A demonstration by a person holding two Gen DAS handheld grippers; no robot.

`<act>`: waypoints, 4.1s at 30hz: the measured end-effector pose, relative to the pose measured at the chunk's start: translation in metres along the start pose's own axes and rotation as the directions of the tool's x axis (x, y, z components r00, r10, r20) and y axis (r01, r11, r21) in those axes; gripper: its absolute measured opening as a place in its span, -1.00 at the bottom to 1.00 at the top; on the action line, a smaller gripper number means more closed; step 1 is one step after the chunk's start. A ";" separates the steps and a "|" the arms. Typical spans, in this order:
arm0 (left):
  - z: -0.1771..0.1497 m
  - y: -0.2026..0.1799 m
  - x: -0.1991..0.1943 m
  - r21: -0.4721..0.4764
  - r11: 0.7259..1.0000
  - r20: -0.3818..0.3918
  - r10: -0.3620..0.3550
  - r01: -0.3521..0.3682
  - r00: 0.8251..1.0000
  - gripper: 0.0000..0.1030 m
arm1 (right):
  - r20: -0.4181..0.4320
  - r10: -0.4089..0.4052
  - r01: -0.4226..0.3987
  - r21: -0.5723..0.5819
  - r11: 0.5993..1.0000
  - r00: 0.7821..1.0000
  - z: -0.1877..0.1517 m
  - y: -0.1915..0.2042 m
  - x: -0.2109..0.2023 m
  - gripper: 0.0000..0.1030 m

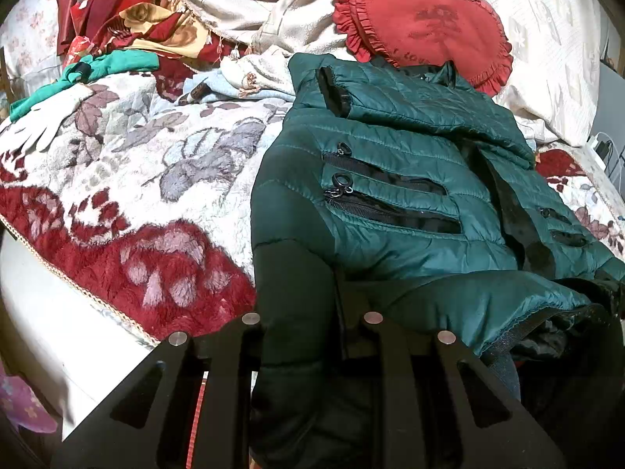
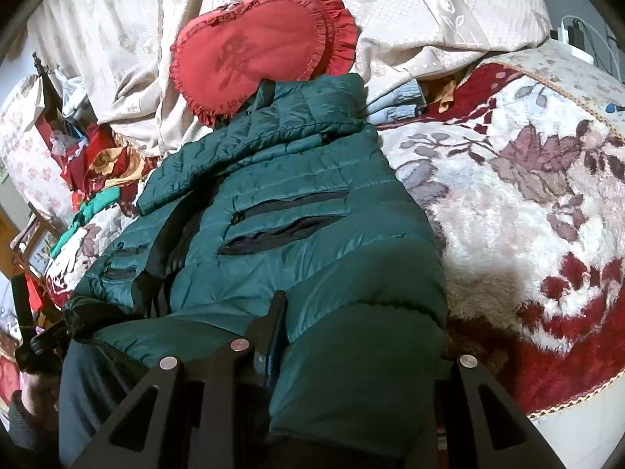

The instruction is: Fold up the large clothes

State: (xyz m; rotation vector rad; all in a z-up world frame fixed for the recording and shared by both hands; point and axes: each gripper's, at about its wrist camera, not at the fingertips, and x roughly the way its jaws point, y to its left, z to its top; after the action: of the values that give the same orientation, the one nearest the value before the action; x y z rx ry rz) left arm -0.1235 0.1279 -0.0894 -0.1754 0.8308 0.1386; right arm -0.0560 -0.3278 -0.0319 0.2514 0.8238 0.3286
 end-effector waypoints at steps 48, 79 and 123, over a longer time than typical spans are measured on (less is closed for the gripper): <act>0.000 0.012 -0.008 -0.065 0.994 0.039 -0.086 0.088 0.996 -0.75 | 0.062 -0.043 0.047 -0.062 0.997 0.997 0.002 0.009 -0.012 -0.56; -0.002 0.049 -0.176 -0.107 0.924 0.329 -0.315 0.366 0.890 -0.77 | 0.326 0.222 -0.156 -0.217 0.964 0.919 -0.004 0.048 -0.182 -0.66; 0.183 0.024 0.128 -0.430 0.867 0.059 -0.253 0.253 0.966 0.04 | 0.003 0.173 -0.167 0.273 0.947 0.985 0.175 -0.041 0.147 -0.37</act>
State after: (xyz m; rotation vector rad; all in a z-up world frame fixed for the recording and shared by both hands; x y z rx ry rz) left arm 0.0892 0.1959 -0.0666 -0.7052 0.7594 0.0745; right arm 0.1764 -0.3251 -0.0304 0.5801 0.8700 0.3795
